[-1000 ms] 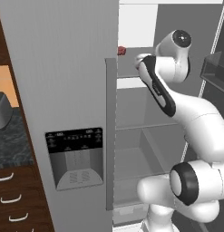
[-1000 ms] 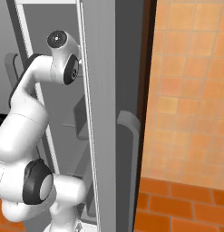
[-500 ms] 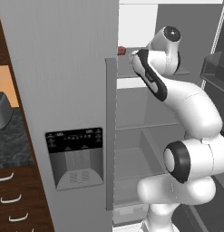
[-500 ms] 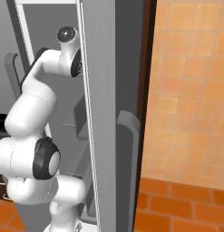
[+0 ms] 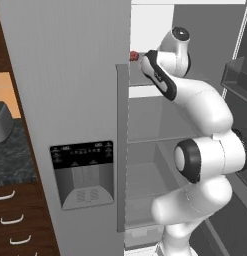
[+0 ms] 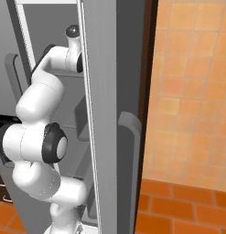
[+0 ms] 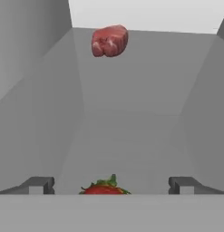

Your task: Take the strawberry from the fridge and place it on top of the pancake, located on the dining counter.

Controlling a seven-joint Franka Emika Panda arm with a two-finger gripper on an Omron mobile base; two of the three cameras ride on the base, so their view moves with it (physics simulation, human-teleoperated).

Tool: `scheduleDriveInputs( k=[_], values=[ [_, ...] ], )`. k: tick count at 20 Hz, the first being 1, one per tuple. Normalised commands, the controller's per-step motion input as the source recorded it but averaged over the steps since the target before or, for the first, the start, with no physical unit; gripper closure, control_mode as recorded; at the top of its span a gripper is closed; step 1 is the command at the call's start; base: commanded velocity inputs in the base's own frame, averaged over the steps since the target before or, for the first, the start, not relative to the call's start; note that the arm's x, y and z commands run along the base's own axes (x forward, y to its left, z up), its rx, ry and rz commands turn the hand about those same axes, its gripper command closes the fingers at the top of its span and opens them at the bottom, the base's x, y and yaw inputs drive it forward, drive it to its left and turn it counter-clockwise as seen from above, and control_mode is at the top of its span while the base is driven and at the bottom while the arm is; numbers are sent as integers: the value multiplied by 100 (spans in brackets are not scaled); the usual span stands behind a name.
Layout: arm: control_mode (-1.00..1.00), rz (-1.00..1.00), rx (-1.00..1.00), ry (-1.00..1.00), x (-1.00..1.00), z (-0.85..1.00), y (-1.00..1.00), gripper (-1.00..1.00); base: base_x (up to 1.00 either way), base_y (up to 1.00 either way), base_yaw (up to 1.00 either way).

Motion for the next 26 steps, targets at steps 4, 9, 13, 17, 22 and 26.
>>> scheduleDriveInputs(
  k=[4,9,13,17,22,26],
  values=[
    [-100,0,0,14,0,-14,9,-100,0,0,0],
    [-100,0,-1,11,0,-25,9,-100,0,0,0],
    [-100,0,-1,2,0,-20,1,-100,0,0,0],
    [-100,0,0,1,0,-12,0,100,0,0,0],
    [-100,0,0,1,-1,-30,0,100,0,0,0],
    [-100,0,0,2,-23,-22,0,100,0,0,0]
  ],
)
